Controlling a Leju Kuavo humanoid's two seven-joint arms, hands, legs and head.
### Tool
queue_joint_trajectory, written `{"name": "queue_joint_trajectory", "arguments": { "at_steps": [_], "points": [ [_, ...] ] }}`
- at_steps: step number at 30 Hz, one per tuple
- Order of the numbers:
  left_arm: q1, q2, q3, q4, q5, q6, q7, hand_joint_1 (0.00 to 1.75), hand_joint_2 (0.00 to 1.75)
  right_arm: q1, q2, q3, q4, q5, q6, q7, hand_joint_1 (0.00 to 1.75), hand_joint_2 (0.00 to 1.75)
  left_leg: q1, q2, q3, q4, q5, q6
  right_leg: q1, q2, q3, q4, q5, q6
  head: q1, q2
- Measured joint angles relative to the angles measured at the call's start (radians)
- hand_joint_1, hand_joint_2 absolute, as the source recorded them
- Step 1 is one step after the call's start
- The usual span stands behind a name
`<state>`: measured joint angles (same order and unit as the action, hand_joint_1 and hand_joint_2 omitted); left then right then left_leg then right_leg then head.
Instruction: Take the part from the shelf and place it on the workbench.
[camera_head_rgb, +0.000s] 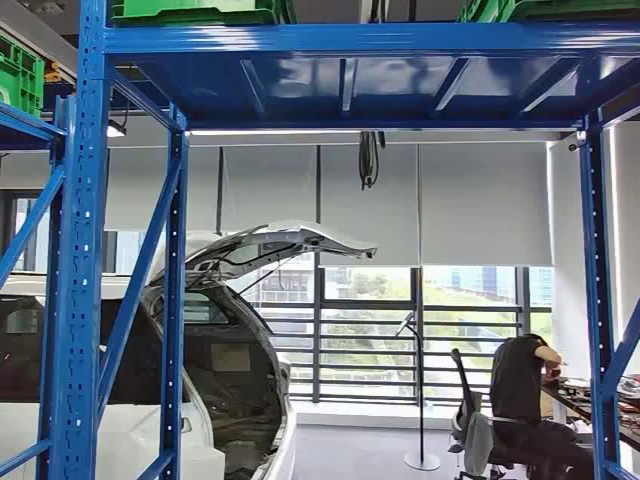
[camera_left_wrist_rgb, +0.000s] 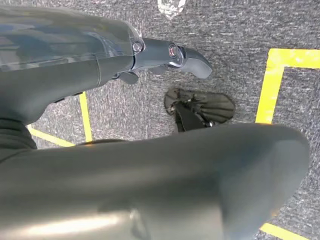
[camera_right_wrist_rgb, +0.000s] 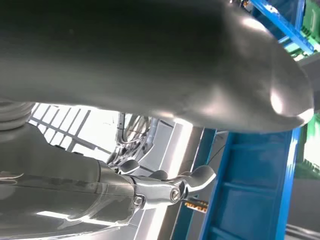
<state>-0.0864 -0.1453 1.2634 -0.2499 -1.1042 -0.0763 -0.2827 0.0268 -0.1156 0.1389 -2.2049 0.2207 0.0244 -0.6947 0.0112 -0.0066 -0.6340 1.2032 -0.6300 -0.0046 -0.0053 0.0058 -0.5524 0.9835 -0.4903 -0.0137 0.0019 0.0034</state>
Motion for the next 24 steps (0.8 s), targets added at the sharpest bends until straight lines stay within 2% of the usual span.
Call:
{"name": "queue_joint_trajectory", "arguments": {
  "at_steps": [1, 3, 4, 6, 7, 8, 11, 13, 14, 16, 17, 18, 19, 20, 22, 23, 24],
  "points": [
    [0.001, 0.000, 0.000, 0.000, 0.000, 0.000, 0.000, 0.00, 0.00, 0.000, 0.000, 0.000, 0.000, 0.000, 0.000, 0.000, 0.00, 0.00, 0.000, 0.000, -0.020, 0.036, -0.010, -0.002, 0.000, 0.001, 0.000, 0.000, -0.001, 0.000, 0.000, 0.000],
    [0.003, 0.001, 0.000, 0.000, -0.001, 0.000, 0.000, 0.00, 0.00, 0.002, 0.000, 0.000, 0.000, -0.001, 0.000, 0.000, 0.00, 0.00, 0.003, 0.000, -0.053, 0.087, -0.011, -0.007, -0.001, 0.004, 0.003, 0.001, -0.004, 0.001, 0.000, 0.000],
    [0.004, 0.002, 0.000, 0.000, -0.002, 0.000, 0.000, 0.00, 0.00, 0.003, 0.000, 0.000, 0.000, 0.000, 0.000, 0.000, 0.00, 0.00, 0.006, 0.000, -0.053, 0.075, 0.012, -0.009, -0.002, 0.007, 0.007, 0.001, -0.007, 0.002, 0.000, 0.000],
    [0.004, 0.003, 0.000, 0.000, -0.005, 0.000, 0.000, 0.00, 0.00, 0.003, 0.000, 0.000, 0.000, 0.003, -0.003, 0.000, 0.00, 0.00, 0.011, 0.000, -0.005, -0.045, 0.092, -0.012, -0.004, 0.011, 0.018, 0.004, -0.018, 0.010, 0.000, 0.000],
    [0.003, 0.003, 0.000, 0.000, -0.006, 0.000, 0.000, 0.00, 0.00, 0.003, 0.000, 0.000, 0.000, 0.005, -0.005, 0.000, 0.00, 0.00, 0.011, 0.000, 0.024, -0.108, 0.120, -0.011, -0.004, 0.013, 0.022, 0.008, -0.024, 0.016, 0.000, 0.000],
    [0.002, 0.004, 0.000, 0.000, -0.007, 0.000, 0.000, 0.00, 0.00, 0.003, 0.000, 0.000, -0.001, 0.008, -0.007, 0.000, 0.00, 0.00, 0.011, -0.001, 0.043, -0.151, 0.133, -0.006, -0.002, 0.015, 0.024, 0.012, -0.029, 0.022, 0.000, 0.000],
    [0.002, 0.004, 0.000, 0.000, -0.008, -0.001, 0.000, 0.00, 0.00, 0.003, -0.001, 0.001, -0.002, 0.012, -0.010, 0.000, 0.00, 0.00, 0.006, -0.001, 0.053, -0.172, 0.126, 0.015, -0.001, 0.017, 0.025, 0.014, -0.036, 0.035, 0.000, 0.000],
    [0.002, 0.005, 0.000, 0.000, -0.009, -0.001, -0.001, 0.00, 0.00, 0.002, -0.002, 0.001, -0.004, 0.014, -0.013, 0.000, 0.00, 0.00, 0.008, -0.001, 0.057, -0.176, 0.126, 0.027, -0.003, 0.013, 0.021, 0.032, -0.053, 0.043, 0.000, 0.000],
    [0.001, 0.006, 0.000, 0.000, -0.009, 0.000, -0.002, 0.00, 0.00, 0.001, -0.003, 0.001, -0.005, 0.014, -0.015, 0.000, 0.00, 0.00, 0.010, 0.000, 0.060, -0.178, 0.125, 0.032, -0.004, 0.010, 0.005, 0.068, -0.074, 0.048, 0.000, 0.000],
    [0.001, 0.006, 0.000, 0.000, -0.009, -0.001, -0.002, 0.00, 0.00, 0.000, -0.004, 0.001, -0.006, 0.014, -0.017, 0.000, 0.00, 0.00, 0.009, 0.002, 0.062, -0.178, 0.122, 0.040, -0.005, 0.004, -0.063, 0.199, -0.133, 0.054, -0.001, 0.000],
    [0.001, 0.006, 0.000, 0.000, -0.009, -0.002, -0.002, 0.00, 0.00, 0.001, -0.005, 0.001, -0.006, 0.014, -0.018, 0.000, 0.00, 0.00, 0.008, 0.003, 0.063, -0.178, 0.120, 0.042, -0.005, 0.002, -0.102, 0.267, -0.154, 0.055, -0.001, 0.000],
    [0.002, 0.006, 0.000, 0.000, -0.009, -0.002, -0.002, 0.00, 0.00, 0.002, -0.005, 0.001, -0.006, 0.014, -0.019, 0.000, 0.00, 0.00, 0.007, 0.003, 0.065, -0.178, 0.118, 0.043, -0.005, 0.001, -0.129, 0.309, -0.157, 0.055, -0.001, 0.000],
    [0.003, 0.006, 0.000, 0.000, -0.009, -0.003, -0.002, 0.00, 0.00, 0.003, -0.005, 0.001, -0.006, 0.014, -0.019, 0.000, 0.00, 0.00, 0.006, 0.003, 0.068, -0.178, 0.115, 0.044, -0.005, 0.000, -0.137, 0.311, -0.139, 0.054, -0.001, 0.000],
    [0.003, 0.006, 0.000, 0.000, -0.010, -0.003, -0.002, 0.00, 0.00, 0.002, -0.005, 0.001, -0.006, 0.014, -0.019, 0.000, 0.00, 0.00, 0.005, 0.003, 0.073, -0.178, 0.112, 0.044, -0.005, 0.000, -0.126, 0.273, -0.104, 0.051, -0.001, 0.000],
    [0.003, 0.006, 0.000, 0.001, -0.011, -0.003, -0.002, 0.00, 0.00, 0.001, -0.005, 0.001, -0.006, 0.013, -0.019, 0.000, 0.00, 0.00, 0.003, 0.002, 0.084, -0.178, 0.103, 0.041, -0.001, -0.002, -0.075, 0.143, -0.024, 0.040, 0.000, 0.000],
    [0.002, 0.006, 0.000, 0.001, -0.012, -0.003, -0.002, 0.00, 0.00, -0.001, -0.006, 0.001, -0.006, 0.013, -0.019, 0.000, 0.00, 0.00, 0.001, 0.002, 0.087, -0.178, 0.100, 0.037, 0.002, -0.003, -0.053, 0.088, -0.003, 0.034, 0.000, 0.000],
    [0.002, 0.006, 0.000, 0.002, -0.013, -0.004, -0.002, 0.00, 0.00, -0.003, -0.006, 0.001, -0.005, 0.013, -0.020, 0.000, 0.00, 0.00, 0.000, 0.002, 0.087, -0.179, 0.097, 0.032, 0.005, -0.004, -0.041, 0.056, 0.004, 0.029, 0.000, 0.000]
  ]
}}
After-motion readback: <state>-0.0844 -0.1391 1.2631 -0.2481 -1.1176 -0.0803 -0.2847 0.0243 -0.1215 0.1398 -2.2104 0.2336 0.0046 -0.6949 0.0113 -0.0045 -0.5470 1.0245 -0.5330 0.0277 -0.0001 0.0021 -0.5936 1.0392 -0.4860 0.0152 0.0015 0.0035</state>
